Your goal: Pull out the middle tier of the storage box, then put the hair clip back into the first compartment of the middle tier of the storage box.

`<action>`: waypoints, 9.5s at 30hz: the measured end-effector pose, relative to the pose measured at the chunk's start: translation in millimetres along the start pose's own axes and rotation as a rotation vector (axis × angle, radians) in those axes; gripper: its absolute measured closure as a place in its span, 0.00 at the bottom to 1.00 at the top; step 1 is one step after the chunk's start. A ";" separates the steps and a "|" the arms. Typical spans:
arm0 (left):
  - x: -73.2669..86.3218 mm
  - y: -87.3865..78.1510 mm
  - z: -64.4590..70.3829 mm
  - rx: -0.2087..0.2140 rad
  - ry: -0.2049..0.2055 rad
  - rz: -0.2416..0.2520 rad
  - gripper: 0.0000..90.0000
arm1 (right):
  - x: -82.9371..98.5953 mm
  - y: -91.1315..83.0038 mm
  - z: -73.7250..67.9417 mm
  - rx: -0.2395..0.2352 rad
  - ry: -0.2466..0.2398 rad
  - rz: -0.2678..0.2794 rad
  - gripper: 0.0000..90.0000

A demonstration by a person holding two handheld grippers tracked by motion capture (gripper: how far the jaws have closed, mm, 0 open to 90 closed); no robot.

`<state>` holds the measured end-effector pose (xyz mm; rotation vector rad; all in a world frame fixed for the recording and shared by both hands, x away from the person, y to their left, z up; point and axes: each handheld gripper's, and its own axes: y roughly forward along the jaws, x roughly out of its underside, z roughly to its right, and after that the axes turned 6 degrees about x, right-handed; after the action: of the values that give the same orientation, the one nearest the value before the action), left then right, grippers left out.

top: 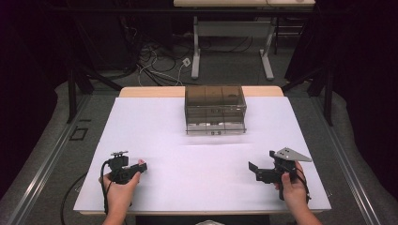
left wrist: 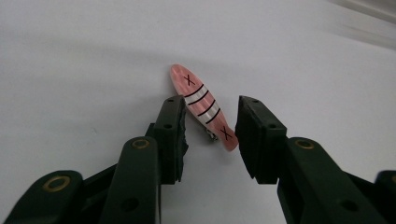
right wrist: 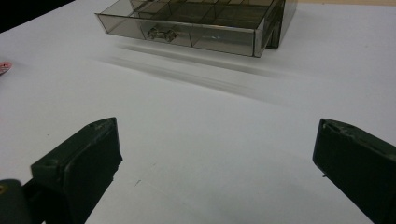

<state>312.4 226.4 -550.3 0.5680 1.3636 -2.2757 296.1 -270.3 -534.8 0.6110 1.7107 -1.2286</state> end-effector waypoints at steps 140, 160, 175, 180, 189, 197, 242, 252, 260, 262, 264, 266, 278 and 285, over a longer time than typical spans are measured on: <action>7.4 -41.5 23.8 0.052 0.231 0.314 0.91 | 2.6 3.0 1.6 -0.006 -0.005 -0.019 0.03; -0.1 -46.6 39.2 0.105 0.259 0.355 0.91 | 0.9 1.5 1.3 -0.006 -0.009 -0.008 0.03; -27.2 -51.6 58.6 0.160 0.272 0.364 0.91 | 0.4 0.3 4.3 0.010 0.000 -0.007 0.03; -35.4 -50.2 68.9 0.168 0.301 0.359 0.91 | 0.5 0.6 4.6 0.010 0.000 -0.001 0.03; -52.2 -46.6 90.5 0.185 0.334 0.342 0.91 | 0.2 0.5 5.1 0.011 0.007 0.001 0.03; -63.8 -42.4 104.5 0.186 0.350 0.342 0.91 | 0.4 0.3 5.6 0.010 0.008 -0.001 0.03; -94.3 16.3 148.4 0.198 0.364 0.332 0.91 | 0.7 2.2 7.2 0.000 0.007 -0.009 0.03; -96.5 25.8 146.0 0.184 0.367 0.332 0.91 | 0.5 2.9 8.1 -0.006 0.006 -0.004 0.03; -96.4 37.6 148.1 0.171 0.436 0.315 0.91 | 0.5 2.4 7.6 0.000 0.004 -0.008 0.03; -96.2 41.0 149.6 0.170 0.455 0.313 0.91 | 0.5 2.5 7.4 -0.004 0.004 -0.004 0.03; -96.3 44.8 150.9 0.176 0.460 0.307 0.90 | 0.4 2.4 7.7 -0.001 0.004 -0.008 0.03; -96.6 49.2 152.9 0.169 0.467 0.297 0.90 | 0.7 2.7 7.9 -0.005 0.005 -0.004 0.03; -95.5 70.8 159.6 0.138 0.517 0.240 0.91 | 0.6 2.4 7.7 -0.004 0.002 -0.007 0.03; -96.6 81.2 157.4 0.113 0.518 0.224 0.91 | 0.8 2.9 7.6 -0.009 0.004 -0.005 0.03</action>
<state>416.9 65.6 -487.7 1.3492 1.3071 -2.1098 300.9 -276.3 -537.5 0.6047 1.7217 -1.2227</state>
